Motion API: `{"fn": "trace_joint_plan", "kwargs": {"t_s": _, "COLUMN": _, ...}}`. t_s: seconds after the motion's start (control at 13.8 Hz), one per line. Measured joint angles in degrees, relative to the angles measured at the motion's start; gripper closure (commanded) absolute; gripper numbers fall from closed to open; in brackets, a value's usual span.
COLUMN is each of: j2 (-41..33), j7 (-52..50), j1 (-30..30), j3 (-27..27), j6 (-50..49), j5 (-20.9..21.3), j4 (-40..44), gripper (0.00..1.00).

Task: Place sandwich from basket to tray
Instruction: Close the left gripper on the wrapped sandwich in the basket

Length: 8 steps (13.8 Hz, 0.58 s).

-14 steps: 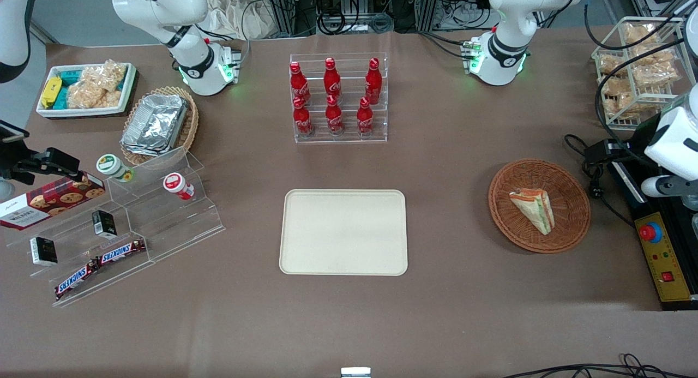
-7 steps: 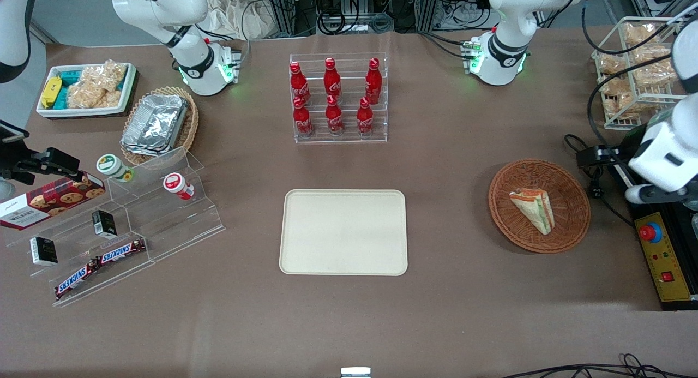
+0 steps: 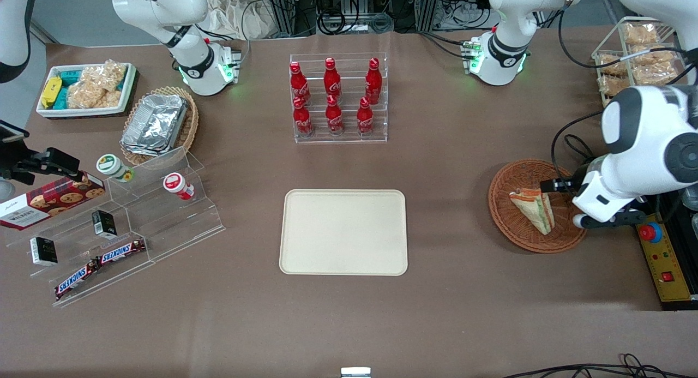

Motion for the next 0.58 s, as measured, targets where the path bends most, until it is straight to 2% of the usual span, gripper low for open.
{"fn": "trace_joint_plan", "kwargs": {"t_s": 0.36, "j2": 2.6, "j7": -8.7, "j1": 0.2, "j3": 2.8, "j6": 16.2, "j5": -2.1, "j4": -10.0, "gripper": 0.01}}
{"fn": "trace_joint_plan", "kwargs": {"t_s": 0.58, "j2": 6.6, "j7": -14.6, "j1": 0.1, "j3": 2.7, "j6": 22.3, "j5": -2.1, "j4": -11.1, "gripper": 0.02}}
